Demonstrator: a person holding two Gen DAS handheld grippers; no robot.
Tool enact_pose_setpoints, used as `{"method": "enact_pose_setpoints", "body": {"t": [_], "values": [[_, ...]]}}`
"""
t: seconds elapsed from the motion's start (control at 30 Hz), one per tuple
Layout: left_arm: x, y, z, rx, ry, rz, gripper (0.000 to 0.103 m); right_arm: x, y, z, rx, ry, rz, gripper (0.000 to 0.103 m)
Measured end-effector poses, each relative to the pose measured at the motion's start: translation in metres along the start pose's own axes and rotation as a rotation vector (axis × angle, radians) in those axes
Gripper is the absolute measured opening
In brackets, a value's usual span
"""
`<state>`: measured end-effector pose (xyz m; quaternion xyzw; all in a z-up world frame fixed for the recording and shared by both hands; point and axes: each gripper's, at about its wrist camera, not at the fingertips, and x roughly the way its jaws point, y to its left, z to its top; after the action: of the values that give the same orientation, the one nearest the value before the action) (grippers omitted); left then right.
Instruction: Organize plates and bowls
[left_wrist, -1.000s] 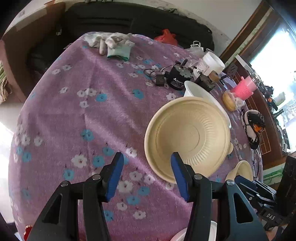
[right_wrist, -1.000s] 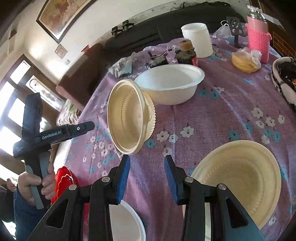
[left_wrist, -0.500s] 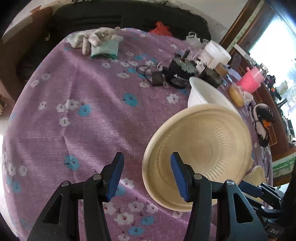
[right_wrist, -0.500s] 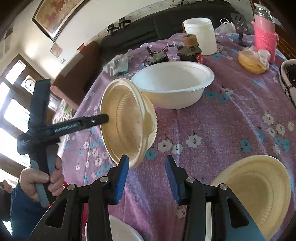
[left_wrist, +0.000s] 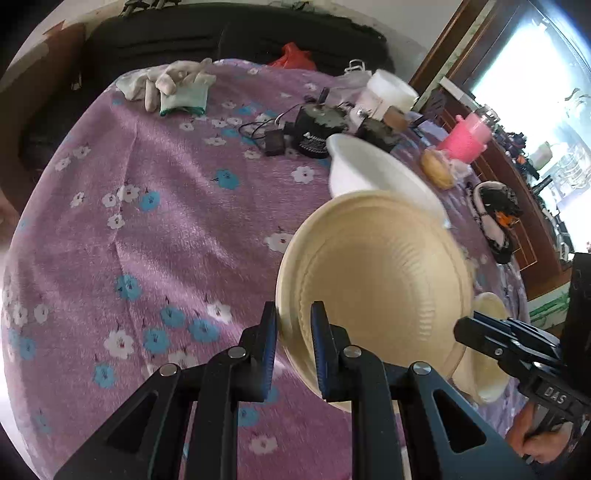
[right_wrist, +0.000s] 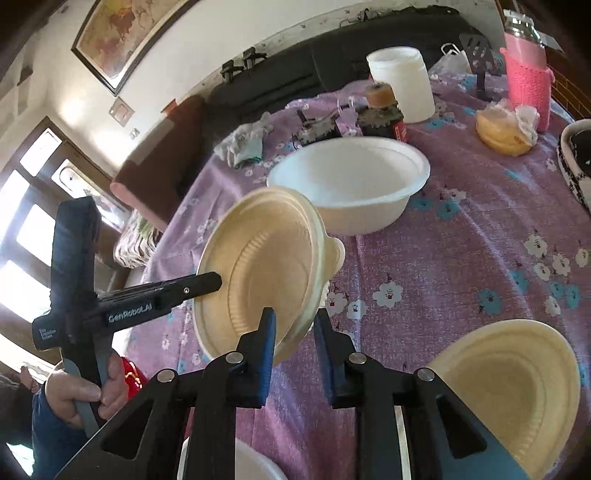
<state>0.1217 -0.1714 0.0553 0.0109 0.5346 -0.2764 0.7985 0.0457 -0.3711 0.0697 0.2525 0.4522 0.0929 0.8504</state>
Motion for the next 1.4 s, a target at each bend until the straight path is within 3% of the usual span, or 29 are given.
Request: {"method": "enact_pose_setpoints", "body": {"t": [0.27, 0.57, 0.97, 1.4], "values": [[-0.042, -0.015, -0.023, 0.009, -0.048, -0.050, 0.017, -0.032, 0.006, -0.017, -0.013, -0.027, 0.042, 0.023], [-0.082, -0.037, -0.071, 0.043, -0.069, -0.089, 0.018, -0.074, 0.007, -0.044, -0.020, -0.033, 0.121, 0.023], [-0.118, -0.056, -0.135, 0.077, -0.082, -0.110, 0.027, -0.101, 0.014, -0.093, -0.054, 0.004, 0.162, 0.023], [-0.101, -0.046, -0.171, 0.041, -0.030, -0.118, 0.030, -0.094, 0.012, -0.128, -0.052, 0.056, 0.175, 0.023]]}}
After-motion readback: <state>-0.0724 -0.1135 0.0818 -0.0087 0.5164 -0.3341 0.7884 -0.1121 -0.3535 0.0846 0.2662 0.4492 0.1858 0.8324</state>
